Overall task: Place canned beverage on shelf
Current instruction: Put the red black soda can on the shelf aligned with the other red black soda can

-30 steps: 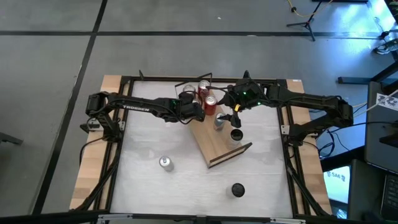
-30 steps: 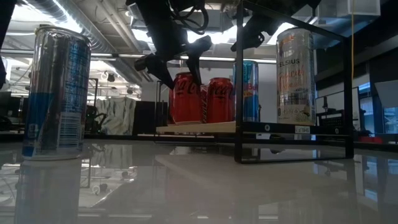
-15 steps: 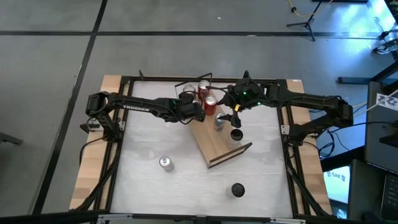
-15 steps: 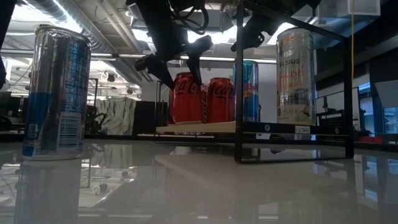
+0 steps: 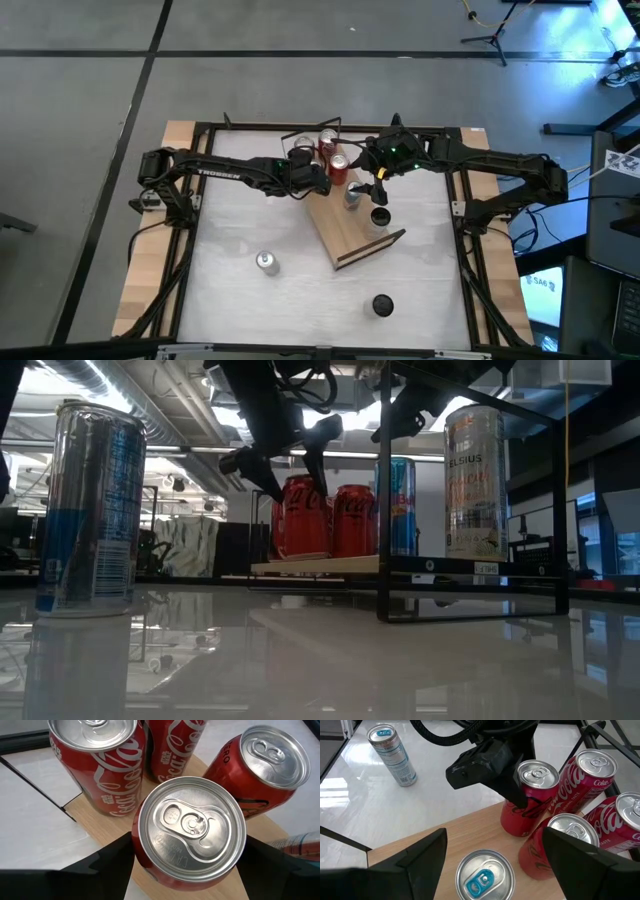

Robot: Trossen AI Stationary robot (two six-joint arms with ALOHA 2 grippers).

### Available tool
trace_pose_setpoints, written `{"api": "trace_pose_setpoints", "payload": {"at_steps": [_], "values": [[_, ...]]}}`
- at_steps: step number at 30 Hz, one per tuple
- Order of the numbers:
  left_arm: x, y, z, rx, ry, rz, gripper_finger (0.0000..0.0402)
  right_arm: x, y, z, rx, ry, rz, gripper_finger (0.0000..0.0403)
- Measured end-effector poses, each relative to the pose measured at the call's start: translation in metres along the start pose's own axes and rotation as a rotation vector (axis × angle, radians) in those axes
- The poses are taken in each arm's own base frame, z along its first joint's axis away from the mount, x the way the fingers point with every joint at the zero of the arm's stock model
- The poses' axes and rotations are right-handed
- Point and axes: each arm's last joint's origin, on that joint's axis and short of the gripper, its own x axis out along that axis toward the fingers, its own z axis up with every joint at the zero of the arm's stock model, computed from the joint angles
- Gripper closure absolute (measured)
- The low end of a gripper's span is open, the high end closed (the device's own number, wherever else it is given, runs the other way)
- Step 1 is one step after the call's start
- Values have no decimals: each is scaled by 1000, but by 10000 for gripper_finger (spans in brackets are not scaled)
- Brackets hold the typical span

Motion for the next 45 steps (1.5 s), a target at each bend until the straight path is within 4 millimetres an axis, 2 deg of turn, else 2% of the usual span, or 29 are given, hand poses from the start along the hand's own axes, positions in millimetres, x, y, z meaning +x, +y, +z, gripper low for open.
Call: {"api": "trace_pose_setpoints", "payload": {"at_steps": [11, 45], "values": [[-1, 0, 1, -4, 2, -6, 63, 0, 0, 0, 0, 1, 0, 81], [0, -4, 3, 47, -16, -45, 60, 0, 0, 0, 0, 1, 0, 81]]}}
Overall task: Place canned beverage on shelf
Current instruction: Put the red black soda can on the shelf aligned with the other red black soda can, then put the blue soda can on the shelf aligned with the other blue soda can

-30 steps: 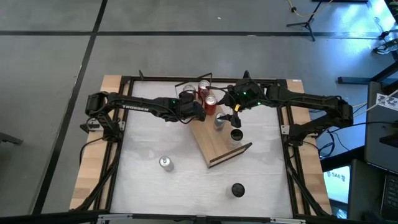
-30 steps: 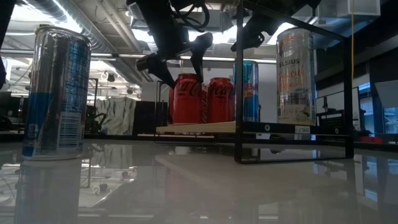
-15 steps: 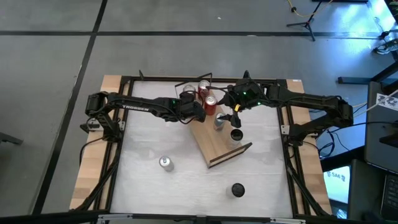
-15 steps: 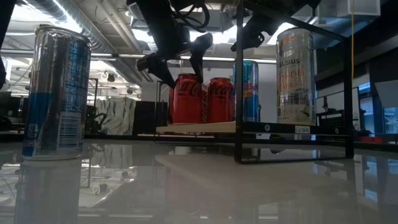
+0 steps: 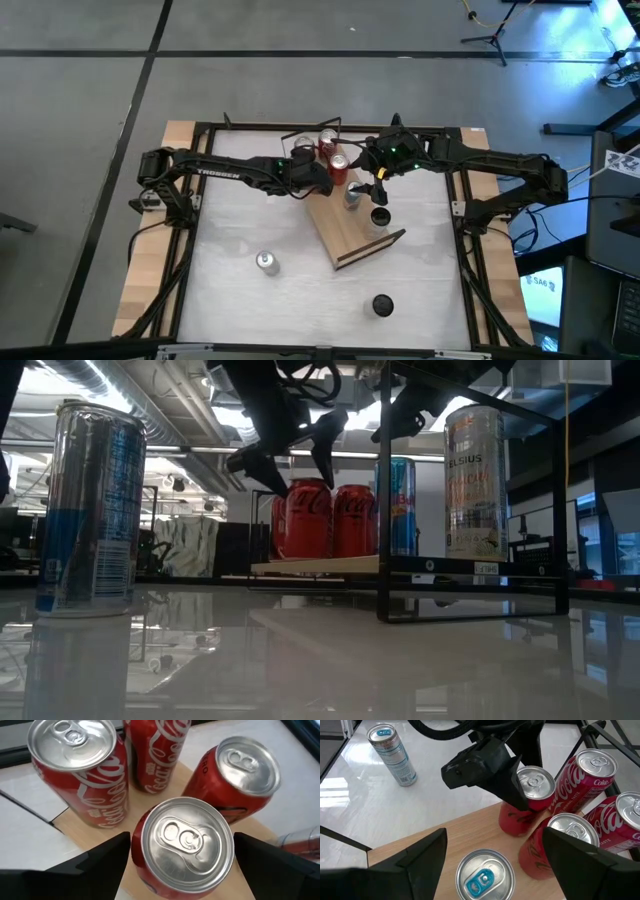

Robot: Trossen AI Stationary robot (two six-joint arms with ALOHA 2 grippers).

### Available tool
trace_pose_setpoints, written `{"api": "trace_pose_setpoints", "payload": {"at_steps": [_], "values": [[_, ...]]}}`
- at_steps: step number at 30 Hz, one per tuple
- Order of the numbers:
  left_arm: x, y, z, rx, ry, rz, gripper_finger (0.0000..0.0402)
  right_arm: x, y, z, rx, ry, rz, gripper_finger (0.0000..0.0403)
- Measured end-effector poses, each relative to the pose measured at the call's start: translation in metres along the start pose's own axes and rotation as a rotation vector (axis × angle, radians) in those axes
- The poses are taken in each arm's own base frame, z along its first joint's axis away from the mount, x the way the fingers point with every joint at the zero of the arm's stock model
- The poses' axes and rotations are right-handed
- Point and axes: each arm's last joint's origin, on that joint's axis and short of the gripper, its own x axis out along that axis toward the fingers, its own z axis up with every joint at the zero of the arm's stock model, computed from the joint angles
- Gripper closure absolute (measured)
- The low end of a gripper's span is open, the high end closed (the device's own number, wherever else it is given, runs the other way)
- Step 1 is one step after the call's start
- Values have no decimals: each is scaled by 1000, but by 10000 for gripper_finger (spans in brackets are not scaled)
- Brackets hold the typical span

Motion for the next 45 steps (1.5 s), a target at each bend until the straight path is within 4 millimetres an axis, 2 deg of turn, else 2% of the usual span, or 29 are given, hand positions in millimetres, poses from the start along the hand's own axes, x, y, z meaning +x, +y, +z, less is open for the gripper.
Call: {"api": "trace_pose_setpoints", "payload": {"at_steps": [12, 19, 27, 32, 36, 41, 45], "values": [[-2, 0, 0, 53, -1, -1, 60, 0, 0, 0, 0, 0, 0, 81], [-17, 4, 4, 104, -1, -11, 60, 0, 0, 0, 0, 1, 1, 81], [-50, 5, 1, 148, 14, -66, 60, 0, 0, 0, 0, 1, 0, 81], [-83, 8, -3, 161, 47, -145, 60, 0, 0, 0, 0, 1, 0, 81], [-110, 10, -10, 158, 145, -264, 60, 0, 0, 0, 1, 4, 0, 81], [-142, 19, -20, 253, 314, -398, 60, 0, 0, -1, 2, 5, 0, 81], [-163, 25, -28, 383, 376, -486, 60, 0, 0, 0, 1, 5, 1, 81]]}}
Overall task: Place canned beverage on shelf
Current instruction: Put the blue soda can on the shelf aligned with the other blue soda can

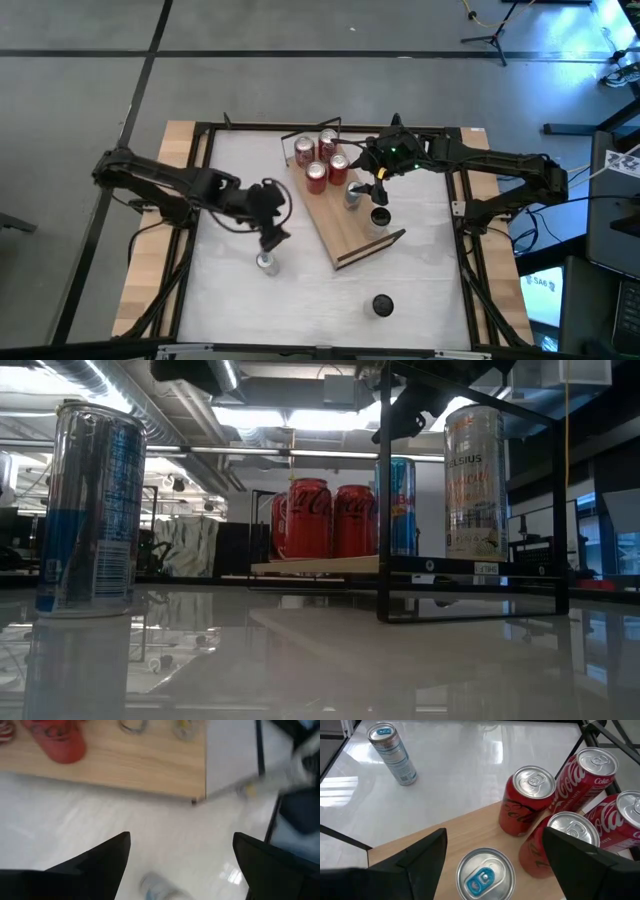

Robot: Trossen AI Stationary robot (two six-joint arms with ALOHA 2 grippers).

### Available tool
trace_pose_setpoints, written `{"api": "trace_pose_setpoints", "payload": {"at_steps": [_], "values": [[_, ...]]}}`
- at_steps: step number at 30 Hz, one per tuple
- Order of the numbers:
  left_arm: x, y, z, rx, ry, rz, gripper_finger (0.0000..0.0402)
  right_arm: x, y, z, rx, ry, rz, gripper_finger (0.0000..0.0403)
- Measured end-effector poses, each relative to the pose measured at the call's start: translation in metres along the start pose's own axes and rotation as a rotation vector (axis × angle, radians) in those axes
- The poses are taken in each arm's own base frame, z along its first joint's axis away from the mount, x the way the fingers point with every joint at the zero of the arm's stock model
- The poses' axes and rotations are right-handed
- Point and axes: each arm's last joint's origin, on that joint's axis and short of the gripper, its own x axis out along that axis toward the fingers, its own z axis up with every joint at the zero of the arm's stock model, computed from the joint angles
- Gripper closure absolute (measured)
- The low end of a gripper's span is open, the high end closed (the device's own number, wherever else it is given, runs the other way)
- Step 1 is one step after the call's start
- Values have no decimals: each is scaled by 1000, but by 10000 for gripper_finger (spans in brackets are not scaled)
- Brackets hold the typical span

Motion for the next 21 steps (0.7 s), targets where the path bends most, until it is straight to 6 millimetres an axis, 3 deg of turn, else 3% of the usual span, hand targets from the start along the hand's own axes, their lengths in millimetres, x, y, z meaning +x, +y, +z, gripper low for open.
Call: {"api": "trace_pose_setpoints", "payload": {"at_steps": [6, 11, 21], "values": [[-6, -10, -14, 248, 7, 1, 60, 0, 0, 0, 0, 0, 0, 81], [-7, -12, -17, 339, 11, -8, 60, -2, 1, 0, -14, -6, 14, 81], [-7, -19, -26, 622, 66, -77, 60, -53, 20, 12, -40, -178, 119, 81]]}}
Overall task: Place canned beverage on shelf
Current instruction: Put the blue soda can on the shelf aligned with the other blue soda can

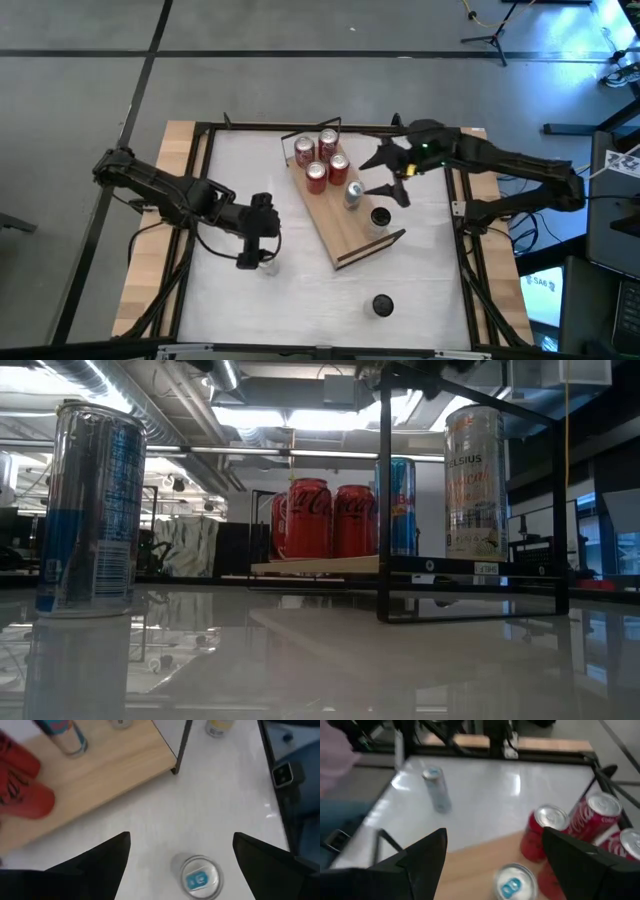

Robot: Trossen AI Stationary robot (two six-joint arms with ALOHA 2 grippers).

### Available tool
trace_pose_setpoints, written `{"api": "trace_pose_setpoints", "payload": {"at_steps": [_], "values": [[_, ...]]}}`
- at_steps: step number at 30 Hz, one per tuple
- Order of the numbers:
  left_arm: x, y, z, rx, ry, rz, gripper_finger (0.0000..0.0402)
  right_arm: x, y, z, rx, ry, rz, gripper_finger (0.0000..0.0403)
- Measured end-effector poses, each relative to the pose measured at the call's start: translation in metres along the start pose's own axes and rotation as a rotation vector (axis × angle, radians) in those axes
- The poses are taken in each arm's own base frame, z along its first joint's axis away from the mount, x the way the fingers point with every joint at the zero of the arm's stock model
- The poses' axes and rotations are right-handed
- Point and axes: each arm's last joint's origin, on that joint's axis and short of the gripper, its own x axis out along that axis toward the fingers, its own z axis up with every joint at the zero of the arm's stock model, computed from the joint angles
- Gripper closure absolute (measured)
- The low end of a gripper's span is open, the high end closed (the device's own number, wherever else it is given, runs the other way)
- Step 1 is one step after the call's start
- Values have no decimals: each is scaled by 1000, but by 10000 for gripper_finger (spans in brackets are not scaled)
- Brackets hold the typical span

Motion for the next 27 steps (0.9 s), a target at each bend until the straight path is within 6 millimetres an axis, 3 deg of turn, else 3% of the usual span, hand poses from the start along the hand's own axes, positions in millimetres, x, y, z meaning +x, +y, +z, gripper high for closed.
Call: {"api": "trace_pose_setpoints", "payload": {"at_steps": [5, 17, 27], "values": [[-1, -6, -2, 147, 3, -25, 60, -11, 27, 8, -4, -52, 77, 81], [-3, -21, -7, 337, 13, -118, 60, 1, 98, 11, 52, -9, 110, 81], [30, -37, -13, 480, 158, -123, 60, -2, 142, 4, 173, 24, 41, 81]]}}
